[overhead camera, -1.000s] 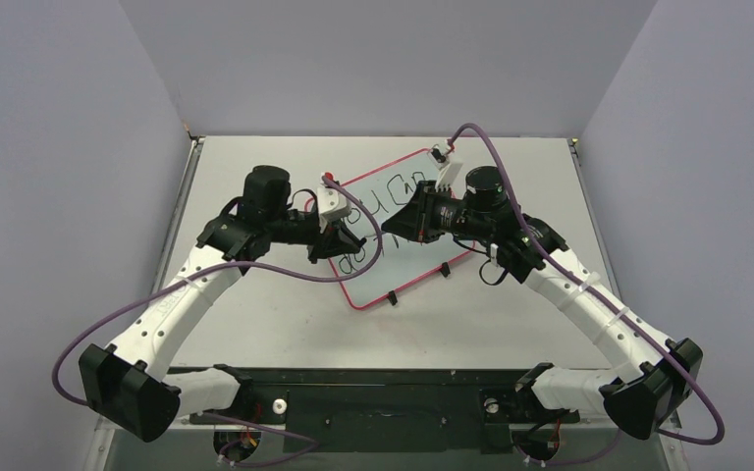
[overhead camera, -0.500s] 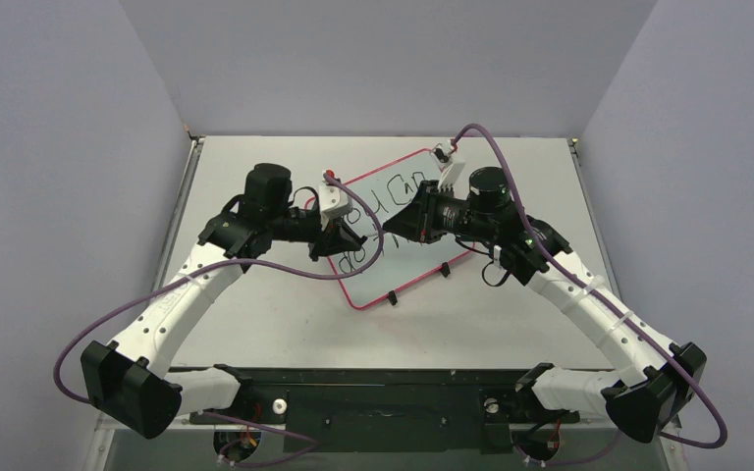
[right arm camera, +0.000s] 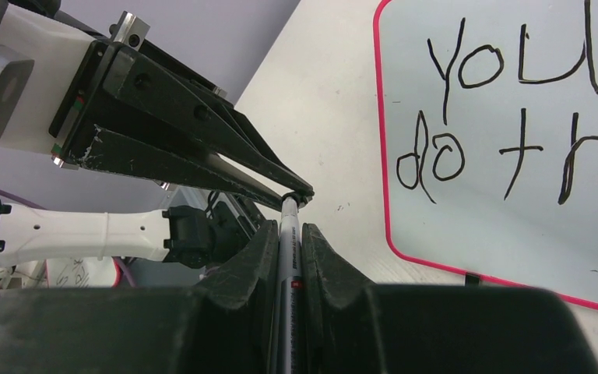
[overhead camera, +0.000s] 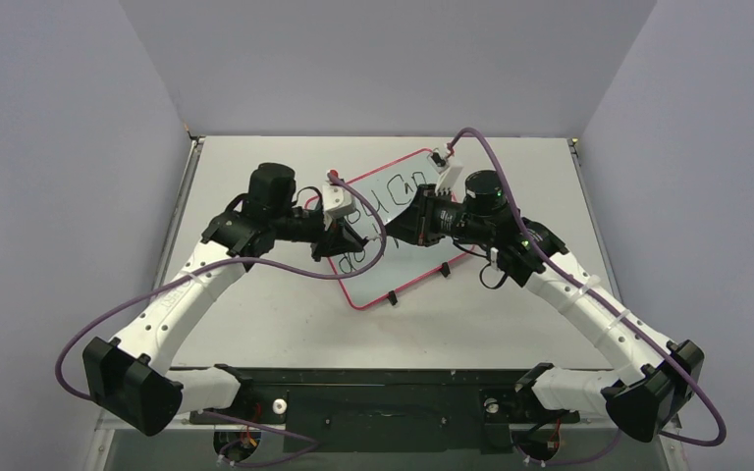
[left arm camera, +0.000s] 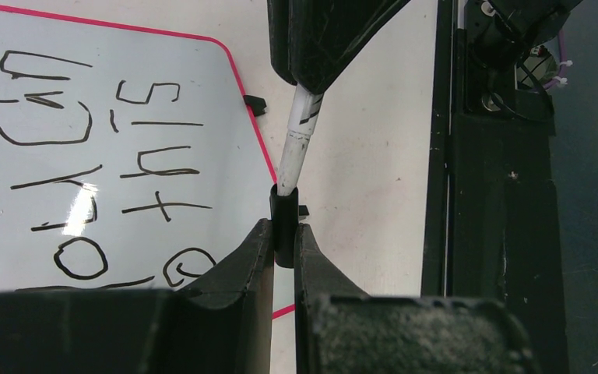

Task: Write a sentence on the whiteboard
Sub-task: Insert the whiteboard marker without the cap into the pen cap.

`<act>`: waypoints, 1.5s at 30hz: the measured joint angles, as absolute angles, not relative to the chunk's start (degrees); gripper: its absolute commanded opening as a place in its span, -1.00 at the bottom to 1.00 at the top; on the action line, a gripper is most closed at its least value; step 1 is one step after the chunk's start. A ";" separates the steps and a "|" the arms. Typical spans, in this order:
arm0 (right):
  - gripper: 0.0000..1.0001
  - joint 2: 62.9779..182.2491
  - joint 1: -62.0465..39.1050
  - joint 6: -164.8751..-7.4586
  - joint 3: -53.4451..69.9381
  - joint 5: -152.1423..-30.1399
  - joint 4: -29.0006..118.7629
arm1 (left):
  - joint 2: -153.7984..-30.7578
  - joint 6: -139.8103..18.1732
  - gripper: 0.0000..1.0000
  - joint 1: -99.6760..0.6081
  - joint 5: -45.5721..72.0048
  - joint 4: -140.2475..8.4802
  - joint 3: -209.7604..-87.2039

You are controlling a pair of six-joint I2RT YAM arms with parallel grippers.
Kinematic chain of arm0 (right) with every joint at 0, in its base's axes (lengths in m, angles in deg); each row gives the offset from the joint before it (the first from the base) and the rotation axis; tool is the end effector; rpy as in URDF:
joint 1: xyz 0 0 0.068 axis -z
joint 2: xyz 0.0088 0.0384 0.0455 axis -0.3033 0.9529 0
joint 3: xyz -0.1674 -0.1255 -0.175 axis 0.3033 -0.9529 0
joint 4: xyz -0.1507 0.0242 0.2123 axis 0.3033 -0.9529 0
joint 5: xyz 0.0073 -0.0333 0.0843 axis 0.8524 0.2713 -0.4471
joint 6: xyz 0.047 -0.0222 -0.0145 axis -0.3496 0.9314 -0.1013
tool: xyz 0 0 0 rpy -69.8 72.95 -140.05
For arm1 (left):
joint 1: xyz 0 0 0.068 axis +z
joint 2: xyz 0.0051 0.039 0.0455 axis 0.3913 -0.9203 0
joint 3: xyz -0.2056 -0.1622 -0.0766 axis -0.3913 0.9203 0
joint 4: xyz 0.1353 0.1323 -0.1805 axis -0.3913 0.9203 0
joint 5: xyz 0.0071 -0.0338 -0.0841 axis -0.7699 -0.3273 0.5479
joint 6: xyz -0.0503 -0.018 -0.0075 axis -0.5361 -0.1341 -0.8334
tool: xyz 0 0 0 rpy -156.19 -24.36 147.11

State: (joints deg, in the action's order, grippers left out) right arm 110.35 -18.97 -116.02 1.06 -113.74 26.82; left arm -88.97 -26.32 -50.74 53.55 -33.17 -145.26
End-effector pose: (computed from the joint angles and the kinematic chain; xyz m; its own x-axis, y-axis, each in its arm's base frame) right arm 0.2053 0.1749 0.3839 -0.7459 0.0883 -0.6602 -0.5637 0.4445 0.6962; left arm 0.2248 -0.1482 0.3569 -0.1185 0.3531 -0.9280 0.9833 0.1717 -0.0603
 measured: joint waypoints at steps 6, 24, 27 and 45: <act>-1.00 111.22 -19.53 -114.86 1.93 -113.26 25.95 | -90.17 -25.40 -1.00 -51.46 52.96 -30.44 -147.12; -1.00 118.22 -22.27 -108.28 9.12 -113.87 15.81 | -94.58 -19.20 -1.00 -55.42 49.95 -19.01 -153.22; -1.00 118.22 -22.33 -108.28 9.12 -113.46 15.83 | -94.58 -20.35 -1.00 -55.63 49.29 -19.60 -153.19; -1.00 120.56 -23.84 -115.62 9.67 -99.47 16.37 | -94.56 -26.13 -1.00 -61.86 30.30 -29.30 -150.18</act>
